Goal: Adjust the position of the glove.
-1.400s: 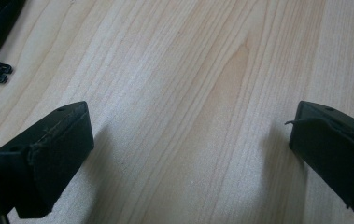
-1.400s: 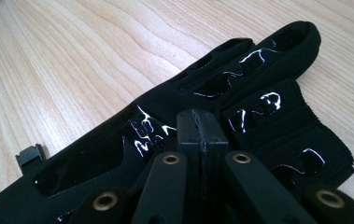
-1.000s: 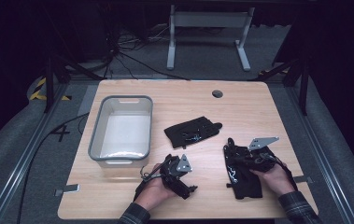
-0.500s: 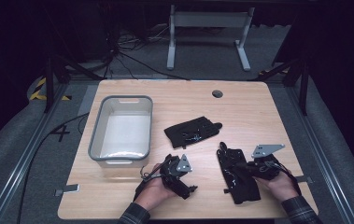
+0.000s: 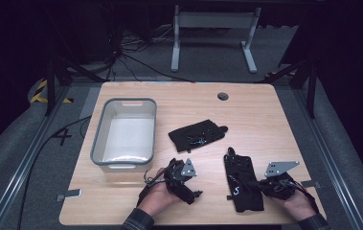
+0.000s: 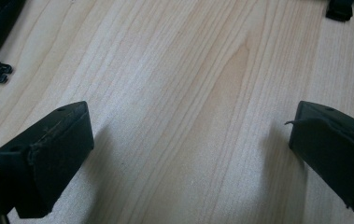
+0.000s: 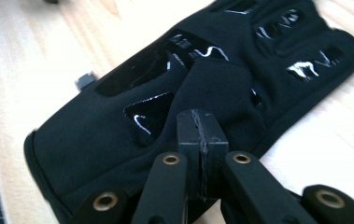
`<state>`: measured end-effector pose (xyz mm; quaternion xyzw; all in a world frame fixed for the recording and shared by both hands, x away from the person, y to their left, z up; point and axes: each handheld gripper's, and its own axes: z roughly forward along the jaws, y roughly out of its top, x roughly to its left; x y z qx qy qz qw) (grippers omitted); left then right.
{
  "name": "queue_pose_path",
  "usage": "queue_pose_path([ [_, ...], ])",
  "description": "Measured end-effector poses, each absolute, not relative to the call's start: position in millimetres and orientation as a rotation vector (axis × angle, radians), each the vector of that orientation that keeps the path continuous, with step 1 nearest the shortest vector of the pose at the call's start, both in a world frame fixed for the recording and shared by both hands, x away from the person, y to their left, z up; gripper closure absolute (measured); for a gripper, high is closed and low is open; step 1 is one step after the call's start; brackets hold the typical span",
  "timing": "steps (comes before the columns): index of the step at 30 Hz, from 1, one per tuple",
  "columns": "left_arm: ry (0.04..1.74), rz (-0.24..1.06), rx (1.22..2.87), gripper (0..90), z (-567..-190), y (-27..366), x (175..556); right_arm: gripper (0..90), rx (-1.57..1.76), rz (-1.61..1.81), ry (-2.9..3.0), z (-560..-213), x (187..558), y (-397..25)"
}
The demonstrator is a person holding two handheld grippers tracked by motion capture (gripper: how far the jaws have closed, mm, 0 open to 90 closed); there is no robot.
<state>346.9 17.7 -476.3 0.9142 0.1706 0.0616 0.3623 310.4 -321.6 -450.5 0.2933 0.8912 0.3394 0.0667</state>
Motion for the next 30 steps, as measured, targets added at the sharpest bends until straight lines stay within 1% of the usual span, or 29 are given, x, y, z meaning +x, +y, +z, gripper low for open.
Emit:
queue_pose_path([
  [4, 0.440, 0.159, 2.354, 0.1, -476, 18, 347, 90.0, 0.857, 1.031, 2.692, -450, 308, -317],
  [10, 0.439, 0.158, 2.354, 0.3, -476, 18, 347, 89.7, 0.867, 1.067, 2.647, -446, 310, -323],
  [13, 0.440, 0.158, 2.353, 0.3, -476, 18, 347, 81.8, 0.896, 1.077, 2.609, -446, 312, -330],
  [16, 0.440, 0.158, 2.353, 0.3, -476, 18, 347, 66.7, 0.943, 1.078, 2.559, -446, 316, -341],
  [18, 0.441, 0.158, 2.353, 0.3, -476, 18, 347, 60.3, 0.969, 1.082, 2.537, -445, 318, -346],
  [19, 0.441, 0.158, 2.353, 0.3, -476, 18, 347, 60.3, 0.969, 1.082, 2.537, -445, 318, -346],
  [21, 0.440, 0.158, 2.354, 0.3, -476, 18, 347, 53.2, 0.989, 1.071, 2.512, -446, 319, -354],
  [26, 0.447, 0.160, 2.360, 0.8, -475, 17, 346, 38.4, 1.025, 1.042, 2.467, -450, 317, -372],
  [28, 0.452, 0.160, 2.359, 1.6, -475, 17, 346, 34.4, 1.032, 1.031, 2.461, -453, 316, -378],
  [30, 0.456, 0.160, 2.365, 2.5, -474, 16, 347, 32.2, 1.033, 1.026, 2.454, -455, 315, -382],
])
